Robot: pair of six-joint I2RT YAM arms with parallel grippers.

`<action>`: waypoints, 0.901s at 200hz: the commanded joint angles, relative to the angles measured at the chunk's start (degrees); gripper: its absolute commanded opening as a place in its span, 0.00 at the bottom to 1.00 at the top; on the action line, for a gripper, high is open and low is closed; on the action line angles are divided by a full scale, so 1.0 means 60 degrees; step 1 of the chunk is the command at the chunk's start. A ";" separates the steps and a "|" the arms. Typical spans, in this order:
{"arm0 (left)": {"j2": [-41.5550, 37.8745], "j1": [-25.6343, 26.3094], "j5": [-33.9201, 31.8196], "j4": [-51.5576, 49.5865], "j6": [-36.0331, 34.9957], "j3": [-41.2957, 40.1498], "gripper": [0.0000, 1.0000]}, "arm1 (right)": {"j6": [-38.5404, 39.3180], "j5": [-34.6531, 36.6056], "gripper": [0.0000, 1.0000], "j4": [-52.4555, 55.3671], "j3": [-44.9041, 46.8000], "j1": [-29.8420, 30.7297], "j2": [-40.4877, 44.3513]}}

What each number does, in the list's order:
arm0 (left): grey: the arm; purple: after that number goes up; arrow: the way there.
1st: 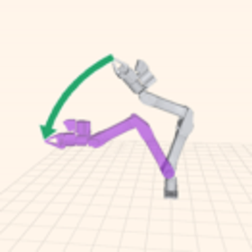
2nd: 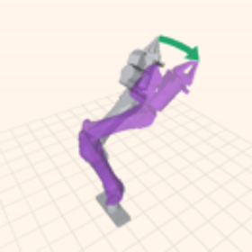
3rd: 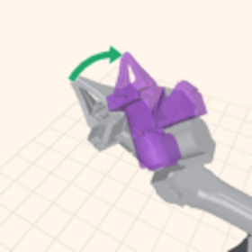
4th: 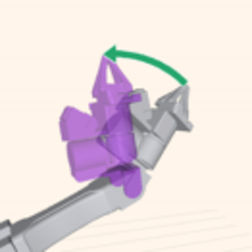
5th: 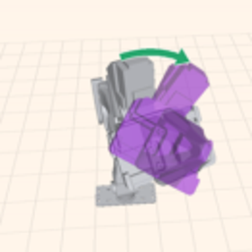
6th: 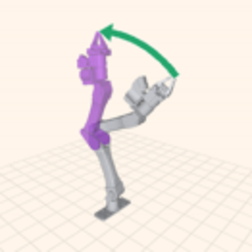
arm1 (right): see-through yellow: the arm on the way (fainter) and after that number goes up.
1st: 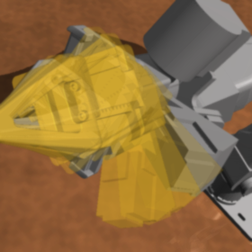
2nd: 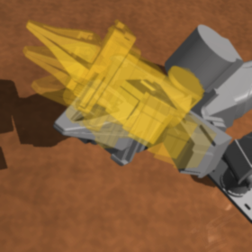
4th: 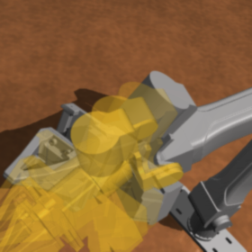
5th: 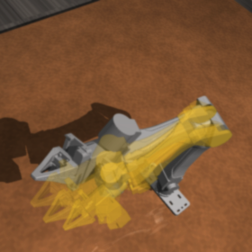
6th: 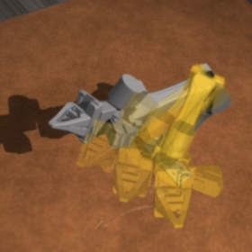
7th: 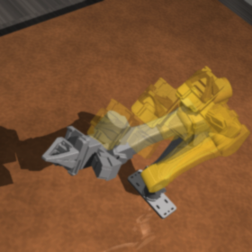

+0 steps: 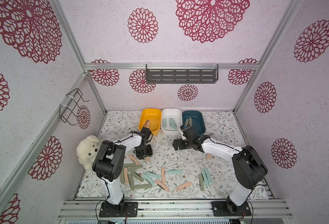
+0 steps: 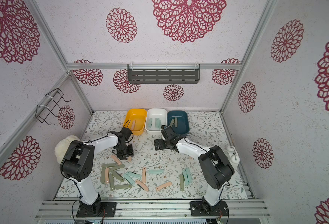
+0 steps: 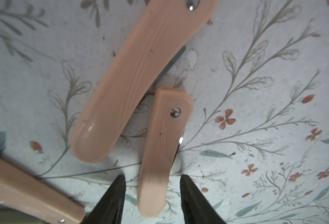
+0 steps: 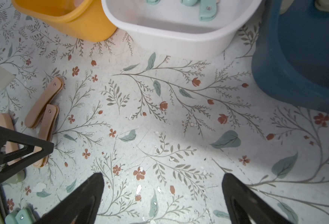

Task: Place the fruit knives into the storage box by color
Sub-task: Pick up the fruit knife from the center of the board.

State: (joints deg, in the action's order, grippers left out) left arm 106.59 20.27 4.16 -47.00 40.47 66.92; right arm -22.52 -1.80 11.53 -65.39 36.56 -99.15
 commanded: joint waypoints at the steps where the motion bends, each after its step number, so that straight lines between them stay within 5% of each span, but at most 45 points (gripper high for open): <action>1: 0.0159 0.0051 -0.0806 -0.0393 -0.0168 0.0255 0.50 | 0.0085 -0.0029 0.99 -0.0005 -0.0066 -0.0084 0.0601; 180: -0.0359 0.0460 -0.0939 -0.0623 -0.0415 0.0609 0.16 | 0.0022 -0.0426 0.99 0.0002 -0.0554 -0.0308 0.0285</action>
State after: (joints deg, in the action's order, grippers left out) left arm 107.90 22.63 -0.99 -50.22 38.89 68.95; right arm -22.55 -3.27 11.42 -65.78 34.54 -98.13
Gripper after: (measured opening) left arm 0.253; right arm 0.994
